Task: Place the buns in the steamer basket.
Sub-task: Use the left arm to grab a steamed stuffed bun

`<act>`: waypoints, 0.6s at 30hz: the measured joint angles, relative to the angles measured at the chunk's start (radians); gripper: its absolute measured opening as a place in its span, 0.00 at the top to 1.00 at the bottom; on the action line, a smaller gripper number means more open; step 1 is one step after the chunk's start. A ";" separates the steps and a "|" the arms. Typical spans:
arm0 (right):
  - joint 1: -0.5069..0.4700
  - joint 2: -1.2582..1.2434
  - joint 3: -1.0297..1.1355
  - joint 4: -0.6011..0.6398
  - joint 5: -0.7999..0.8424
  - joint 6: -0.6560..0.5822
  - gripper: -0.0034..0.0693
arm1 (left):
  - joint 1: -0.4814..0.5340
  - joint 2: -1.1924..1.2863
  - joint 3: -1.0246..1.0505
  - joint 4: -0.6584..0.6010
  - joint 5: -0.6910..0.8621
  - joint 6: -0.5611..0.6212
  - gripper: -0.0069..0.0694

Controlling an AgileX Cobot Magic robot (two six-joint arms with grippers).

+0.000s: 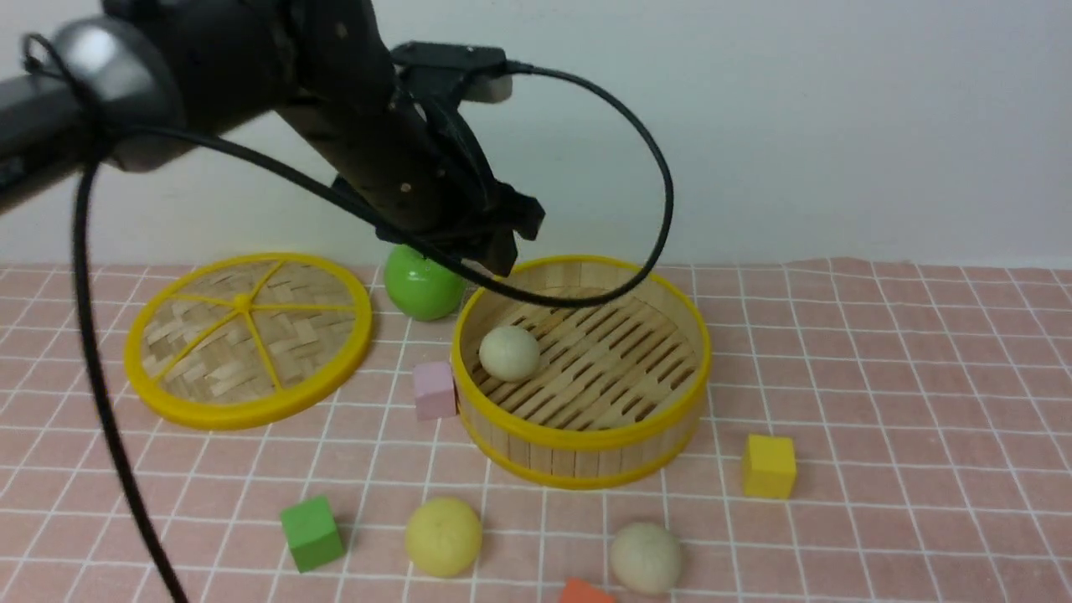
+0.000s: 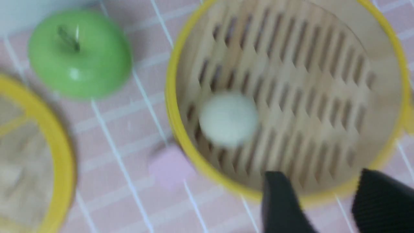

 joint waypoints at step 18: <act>0.000 0.000 0.000 0.000 0.000 0.000 0.62 | 0.000 -0.248 0.689 -0.181 -0.186 0.076 0.77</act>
